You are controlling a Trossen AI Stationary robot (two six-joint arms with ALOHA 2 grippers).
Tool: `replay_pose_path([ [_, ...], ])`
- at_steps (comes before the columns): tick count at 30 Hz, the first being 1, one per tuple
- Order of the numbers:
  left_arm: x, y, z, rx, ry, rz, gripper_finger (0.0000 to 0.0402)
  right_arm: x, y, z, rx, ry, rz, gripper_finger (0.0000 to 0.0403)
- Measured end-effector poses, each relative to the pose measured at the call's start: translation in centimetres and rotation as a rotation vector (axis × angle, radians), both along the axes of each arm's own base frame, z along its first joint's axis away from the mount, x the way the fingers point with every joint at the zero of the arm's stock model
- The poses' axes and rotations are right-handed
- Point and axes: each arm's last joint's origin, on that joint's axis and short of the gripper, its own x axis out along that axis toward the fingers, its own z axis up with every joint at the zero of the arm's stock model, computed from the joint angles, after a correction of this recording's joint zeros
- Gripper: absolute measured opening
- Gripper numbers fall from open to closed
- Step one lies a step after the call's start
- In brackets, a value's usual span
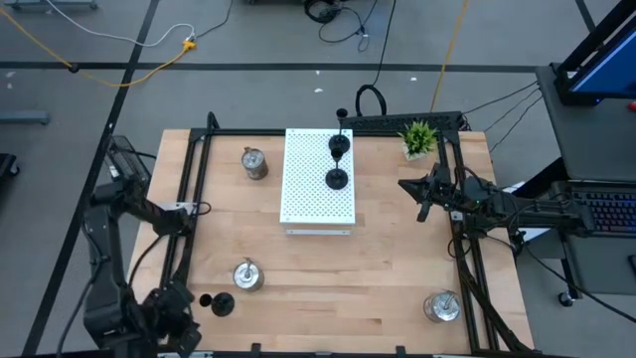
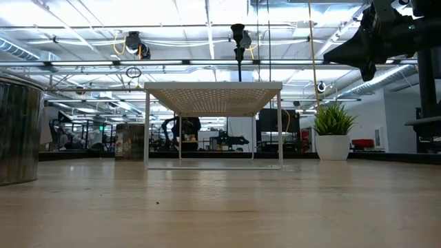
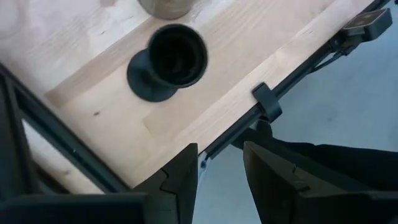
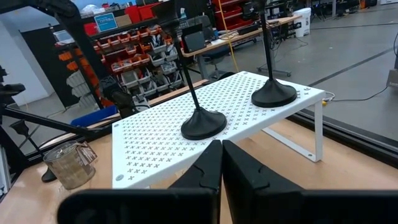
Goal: Pick & Place candle stick holders
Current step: Put the black candle holder on the shelf aligned with the other black candle holders
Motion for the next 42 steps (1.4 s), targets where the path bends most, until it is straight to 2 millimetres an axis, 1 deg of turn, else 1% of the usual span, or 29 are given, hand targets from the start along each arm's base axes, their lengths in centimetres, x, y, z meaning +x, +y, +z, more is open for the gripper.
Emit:
replay_pose_path([
  [8, 0.7, -1.3, -1.1, -0.014, -0.001, -0.025, 0.0133, 0.0, 0.0, 0.0, 0.0, 0.0, 0.0, 0.0004],
  [15, 0.8, -1.9, -1.9, -0.011, 0.057, -0.021, 0.0134, 0.0, 0.0, 0.0, -0.001, 0.0, 0.0, 0.0004],
  [20, 0.7, -2.0, -2.1, -0.024, 0.066, 0.013, 0.0134, 0.0, 0.0, 0.0, -0.002, 0.001, 0.0, 0.0004],
  [27, 0.7, -2.2, -2.0, -0.044, 0.062, 0.006, 0.0137, 0.0, 0.0, 0.0, -0.004, 0.001, 0.0, 0.0004],
  [30, 0.7, -2.3, -2.0, -0.051, 0.06, 0.004, 0.0155, 0.0, 0.0, 0.0, -0.004, 0.001, 0.0, 0.0004],
  [33, 0.8, -2.2, -2.1, -0.044, 0.061, 0.008, 0.0184, 0.0, 0.0, 0.0, -0.008, 0.003, 0.0, 0.0004],
  [38, 0.7, -2.0, -3.2, -0.013, 0.075, -0.02, 0.0234, 0.0, 0.0, 0.0, -0.011, 0.003, 0.0, 0.0004],
  [42, 0.6, -1.8, -4.0, 0.011, 0.092, -0.017, 0.0259, 0.0, 0.0, 0.1, -0.012, -0.004, 0.0, 0.0004],
])
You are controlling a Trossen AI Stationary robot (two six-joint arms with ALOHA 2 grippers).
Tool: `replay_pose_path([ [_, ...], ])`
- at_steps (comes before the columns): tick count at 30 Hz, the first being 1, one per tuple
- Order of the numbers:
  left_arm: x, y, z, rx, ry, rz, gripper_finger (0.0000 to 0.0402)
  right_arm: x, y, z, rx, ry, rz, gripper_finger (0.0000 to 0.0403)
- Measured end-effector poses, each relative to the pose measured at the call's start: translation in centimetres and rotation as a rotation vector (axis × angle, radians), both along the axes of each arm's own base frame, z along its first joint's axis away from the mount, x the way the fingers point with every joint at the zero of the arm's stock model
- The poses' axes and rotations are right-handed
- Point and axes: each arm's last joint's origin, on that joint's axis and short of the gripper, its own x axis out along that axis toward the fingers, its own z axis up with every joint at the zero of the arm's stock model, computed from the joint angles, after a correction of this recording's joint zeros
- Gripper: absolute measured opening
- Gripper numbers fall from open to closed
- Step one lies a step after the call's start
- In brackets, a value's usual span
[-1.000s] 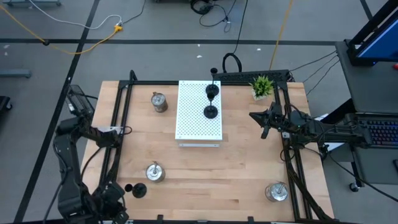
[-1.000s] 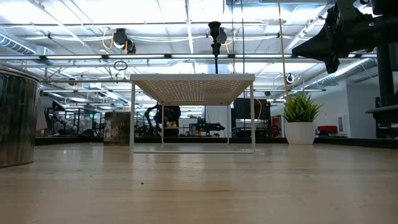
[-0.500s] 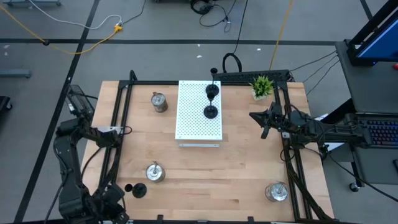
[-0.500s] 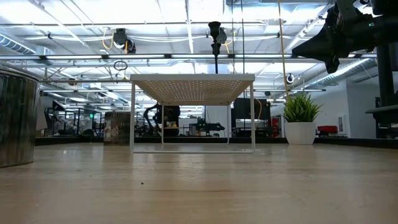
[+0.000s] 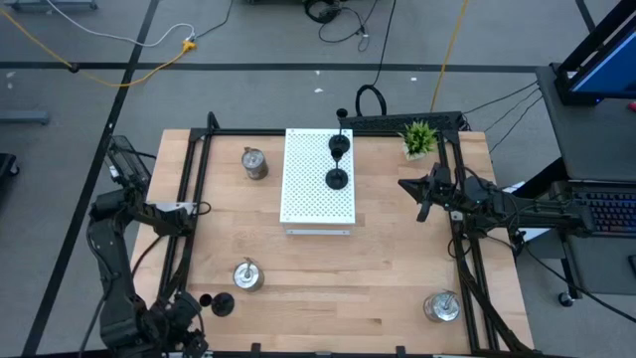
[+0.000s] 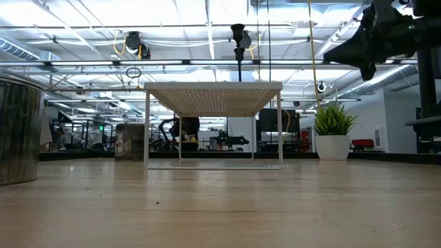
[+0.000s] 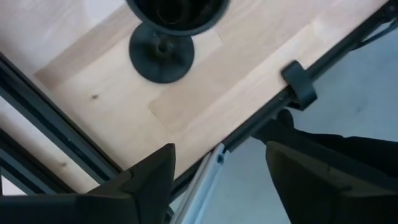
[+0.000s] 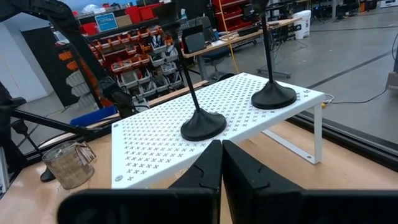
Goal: Pick & Place candle stick holders
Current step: Put the black candle holder on the shelf aligned with the other black candle holders
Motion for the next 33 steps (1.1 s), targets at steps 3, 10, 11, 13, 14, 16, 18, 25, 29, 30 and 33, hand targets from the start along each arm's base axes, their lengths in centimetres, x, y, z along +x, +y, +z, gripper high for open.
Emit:
replay_pose_path([
  [3, -0.1, 0.1, -0.3, 0.01, 0.004, 0.003, 0.0271, 0.0, 0.0, 0.1, -0.001, -0.007, 0.0, 0.0004],
  [10, -0.2, 0.3, -1.1, 0.029, 0.01, 0.012, 0.028, 0.0, 0.0, 0.1, -0.001, -0.007, 0.0, 0.0004],
  [11, -0.2, 0.3, -1.3, 0.029, 0.011, 0.012, 0.0279, 0.0, 0.0, 0.1, -0.001, -0.007, 0.0, 0.0004],
  [13, -0.2, 0.3, -1.7, 0.028, 0.01, 0.012, 0.0279, 0.0, 0.0, 0.1, -0.001, -0.007, -0.001, 0.0004],
  [14, -0.2, 0.3, -1.9, 0.025, 0.009, 0.011, 0.0279, 0.0, 0.0, 0.1, -0.001, -0.007, -0.001, 0.0004],
  [16, -0.2, 0.3, -2.2, 0.022, 0.007, 0.012, 0.0281, 0.0, 0.0, 0.1, -0.001, -0.008, -0.001, 0.0004],
  [18, -0.2, 0.3, -2.4, 0.02, 0.005, 0.012, 0.028, 0.0, 0.0, 0.1, -0.001, -0.007, -0.001, 0.0004],
  [25, -0.4, 0.3, -2.5, 0.024, 0.005, 0.003, 0.0281, 0.0, 0.0, 0.1, -0.001, -0.007, 0.0, 0.0004],
  [29, -0.4, 0.3, -2.5, 0.025, 0.007, 0.004, 0.0283, 0.0, 0.0, 0.1, -0.004, -0.006, 0.0, 0.0004],
  [30, -0.4, 0.3, -2.5, 0.026, 0.006, 0.005, 0.0283, 0.0, 0.0, 0.1, -0.006, -0.005, 0.0, 0.0004],
  [33, -0.4, 0.4, -2.5, 0.037, 0.0, 0.006, 0.0283, 0.0, 0.0, 0.1, -0.012, -0.003, 0.0, 0.0004],
])
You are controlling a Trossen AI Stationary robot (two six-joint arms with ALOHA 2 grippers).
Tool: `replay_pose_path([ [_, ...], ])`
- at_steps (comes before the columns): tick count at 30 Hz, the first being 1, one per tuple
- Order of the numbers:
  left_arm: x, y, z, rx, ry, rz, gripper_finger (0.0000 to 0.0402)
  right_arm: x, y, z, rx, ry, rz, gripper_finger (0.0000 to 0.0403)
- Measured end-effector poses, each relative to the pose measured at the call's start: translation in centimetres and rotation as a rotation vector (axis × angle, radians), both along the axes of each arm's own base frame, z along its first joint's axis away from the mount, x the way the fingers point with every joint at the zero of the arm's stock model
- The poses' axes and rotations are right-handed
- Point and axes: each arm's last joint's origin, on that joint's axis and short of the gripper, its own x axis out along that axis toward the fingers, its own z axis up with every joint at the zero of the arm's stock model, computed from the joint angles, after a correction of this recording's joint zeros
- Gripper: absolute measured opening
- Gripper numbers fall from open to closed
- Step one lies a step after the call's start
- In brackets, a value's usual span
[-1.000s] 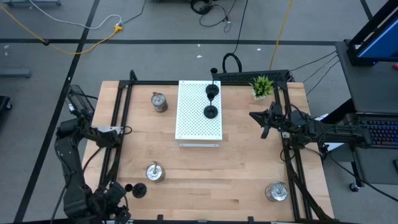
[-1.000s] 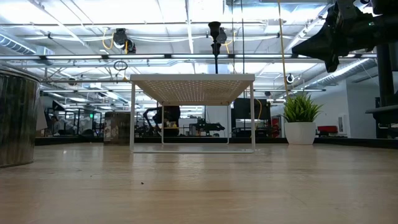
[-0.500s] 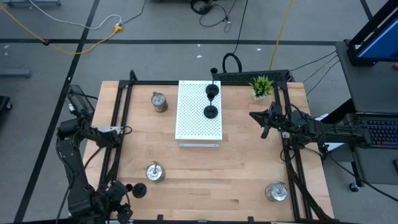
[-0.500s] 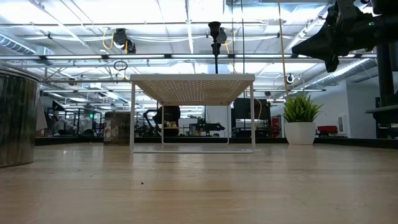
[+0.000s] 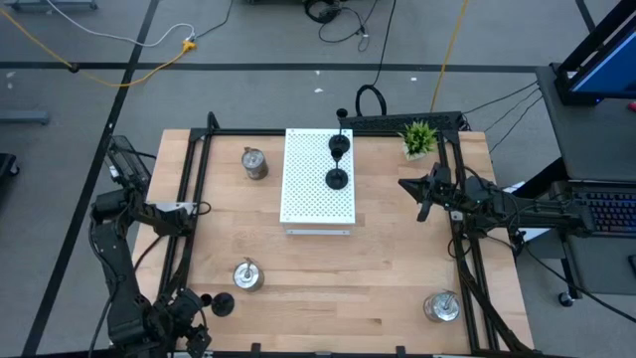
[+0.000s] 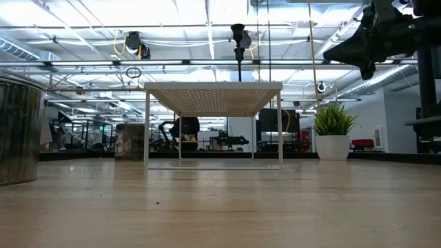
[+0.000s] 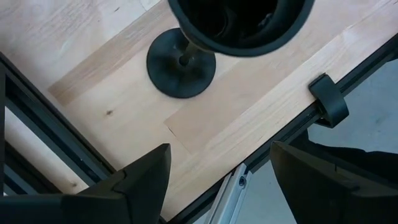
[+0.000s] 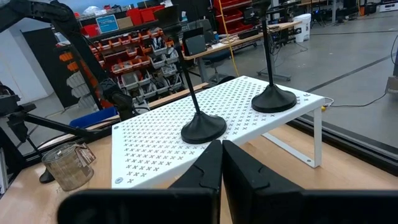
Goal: Pick & Place candle stick holders
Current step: Put the black candle holder on the shelf aligned with the other black candle holders
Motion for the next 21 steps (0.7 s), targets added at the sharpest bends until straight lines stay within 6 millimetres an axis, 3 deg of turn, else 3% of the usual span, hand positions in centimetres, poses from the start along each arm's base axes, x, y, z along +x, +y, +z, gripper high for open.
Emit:
replay_pose_path([
  [21, -0.14, 0.56, -0.21, 0.076, 0.01, 0.009, 0.0283, 0.0, 0.0, 0.0, -0.006, 0.003, 0.0, 0.0004],
])
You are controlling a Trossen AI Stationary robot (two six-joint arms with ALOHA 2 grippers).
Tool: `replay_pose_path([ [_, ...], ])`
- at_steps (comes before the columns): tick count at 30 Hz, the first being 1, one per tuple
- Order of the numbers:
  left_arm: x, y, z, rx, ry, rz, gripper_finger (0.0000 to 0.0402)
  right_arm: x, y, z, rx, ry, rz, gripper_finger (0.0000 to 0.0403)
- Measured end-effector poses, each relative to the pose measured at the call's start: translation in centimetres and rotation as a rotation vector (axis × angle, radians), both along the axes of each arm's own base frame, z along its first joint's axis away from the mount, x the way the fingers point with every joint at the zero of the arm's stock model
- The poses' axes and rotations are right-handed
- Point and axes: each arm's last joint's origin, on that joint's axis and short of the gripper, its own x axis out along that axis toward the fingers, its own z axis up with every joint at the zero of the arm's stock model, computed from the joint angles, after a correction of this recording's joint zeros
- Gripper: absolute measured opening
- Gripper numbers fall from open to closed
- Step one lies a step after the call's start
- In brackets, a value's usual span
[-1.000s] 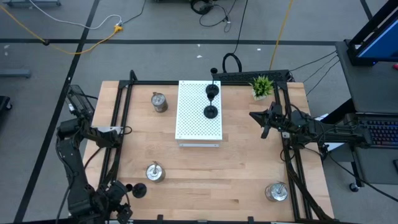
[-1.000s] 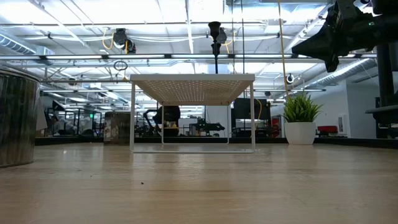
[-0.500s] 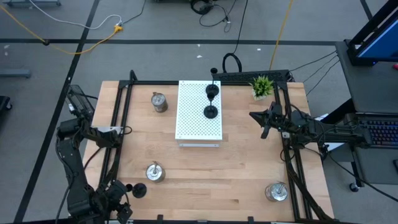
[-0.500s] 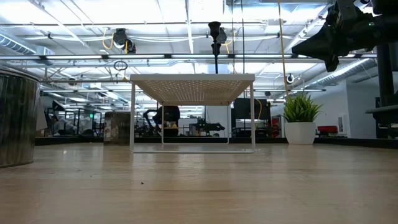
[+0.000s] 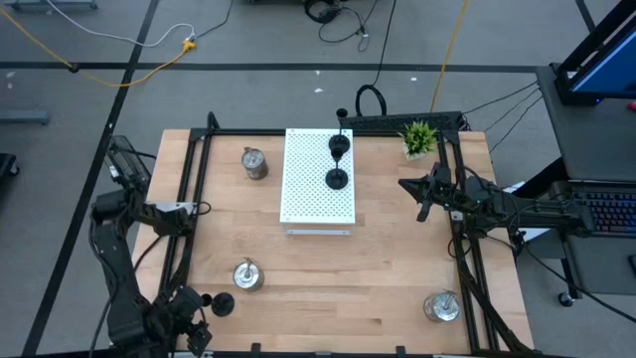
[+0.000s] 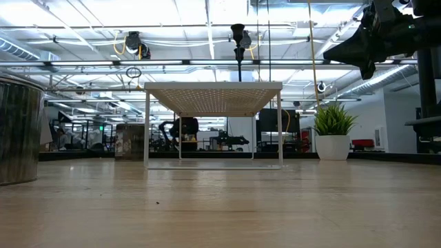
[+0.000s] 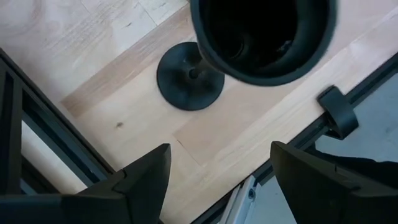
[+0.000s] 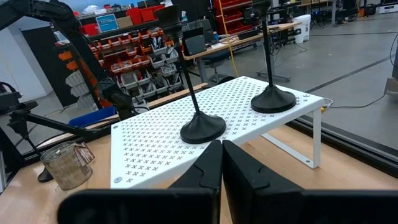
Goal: Pick & Place candle stick holders
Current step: Put the black candle holder on the shelf aligned with the other black candle holders
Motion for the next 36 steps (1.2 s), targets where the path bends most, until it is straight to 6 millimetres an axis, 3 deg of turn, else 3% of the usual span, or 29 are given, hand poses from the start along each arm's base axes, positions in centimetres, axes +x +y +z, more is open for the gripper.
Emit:
replay_pose_path([
  [11, 0.6, -1.6, -1.9, -0.013, -0.028, 0.024, 0.0283, 0.0, 0.0, 0.0, 0.0, 0.0, 0.0, 0.0004],
  [36, 0.0, -1.0, -3.0, 0.029, -0.024, 0.002, 0.0283, 0.0, 0.0, 0.0, 0.004, -0.002, 0.0, 0.0004],
])
